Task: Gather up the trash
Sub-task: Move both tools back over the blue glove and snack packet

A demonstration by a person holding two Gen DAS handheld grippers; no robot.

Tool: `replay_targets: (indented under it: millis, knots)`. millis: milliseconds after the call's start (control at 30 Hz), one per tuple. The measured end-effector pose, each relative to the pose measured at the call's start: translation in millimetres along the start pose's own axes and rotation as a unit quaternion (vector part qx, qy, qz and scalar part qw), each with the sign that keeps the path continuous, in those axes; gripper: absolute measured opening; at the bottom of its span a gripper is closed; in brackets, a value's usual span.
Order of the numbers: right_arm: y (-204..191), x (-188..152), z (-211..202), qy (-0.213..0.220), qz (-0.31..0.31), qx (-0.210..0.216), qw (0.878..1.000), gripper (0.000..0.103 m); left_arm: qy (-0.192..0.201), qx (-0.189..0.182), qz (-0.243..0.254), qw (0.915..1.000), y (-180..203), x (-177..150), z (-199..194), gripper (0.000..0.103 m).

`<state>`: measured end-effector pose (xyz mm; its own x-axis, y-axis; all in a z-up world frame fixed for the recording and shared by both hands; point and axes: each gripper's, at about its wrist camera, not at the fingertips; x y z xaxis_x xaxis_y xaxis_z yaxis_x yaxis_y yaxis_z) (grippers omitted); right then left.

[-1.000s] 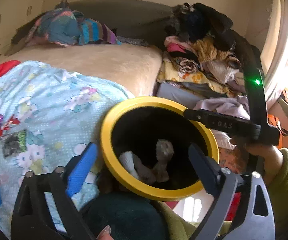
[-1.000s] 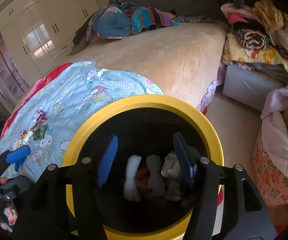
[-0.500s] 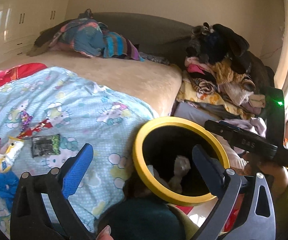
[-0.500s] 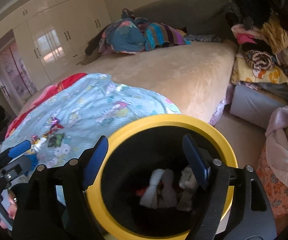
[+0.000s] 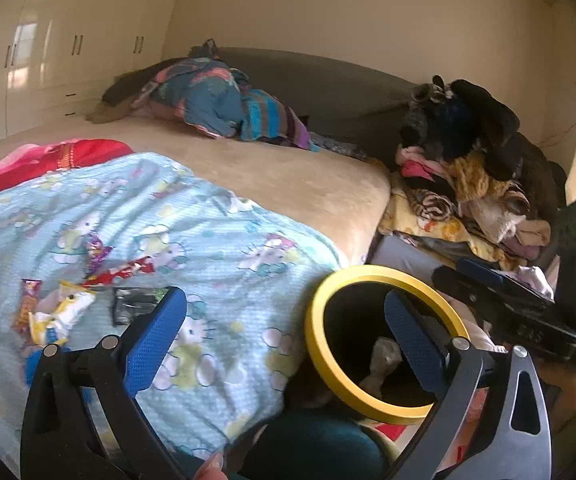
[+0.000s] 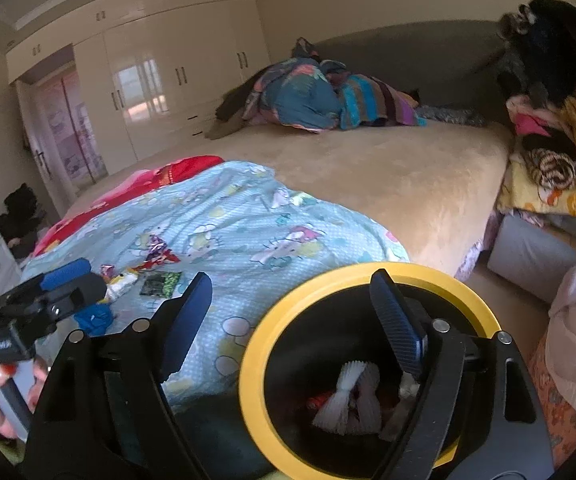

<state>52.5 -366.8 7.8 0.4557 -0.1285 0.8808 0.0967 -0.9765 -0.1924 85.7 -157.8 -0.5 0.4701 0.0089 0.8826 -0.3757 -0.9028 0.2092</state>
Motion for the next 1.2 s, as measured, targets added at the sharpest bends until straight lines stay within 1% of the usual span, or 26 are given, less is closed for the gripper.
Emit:
replay_targets:
  millis: [300, 533, 733, 900, 1200]
  knots:
    - [-24.3, 1.2, 1.0, 0.001, -0.016, 0.023, 1.0, 0.077, 0.022, 0.034, -0.011, 0.9991, -24.1, 7.5, -18.7, 0.096]
    - [-45.0, 3.5, 3.2, 0.003, -0.03, 0.039, 0.999, 0.077, 0.042, 0.06, -0.023, 0.997, -44.6, 13.4, -35.0, 0.096]
    - [-67.3, 5.8, 7.2, 0.008, -0.046, 0.052, 0.998, 0.078, 0.057, 0.086, -0.036, 0.994, -64.3, 14.7, -48.3, 0.096]
    - [-86.8, 9.6, 10.7, 0.013, -0.053, 0.072, 0.996, 0.078, 0.063, 0.101, -0.048, 0.9917, -79.7, 16.8, -54.8, 0.096]
    - [-114.6, 7.4, 22.6, 0.003, -0.074, 0.092, 0.993, 0.078, 0.073, 0.124, -0.07, 0.9871, -104.3, 18.4, -67.3, 0.096]
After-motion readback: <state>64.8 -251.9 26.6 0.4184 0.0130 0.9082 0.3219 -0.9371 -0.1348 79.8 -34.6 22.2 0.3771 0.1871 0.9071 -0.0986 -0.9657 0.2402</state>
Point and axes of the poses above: each gripper's, at about its wrist camera, not at the fingertips, and z roughly the way its jaws point, y to its right, x to its top, and after that the axes turned 5 degrees about y, right-handed
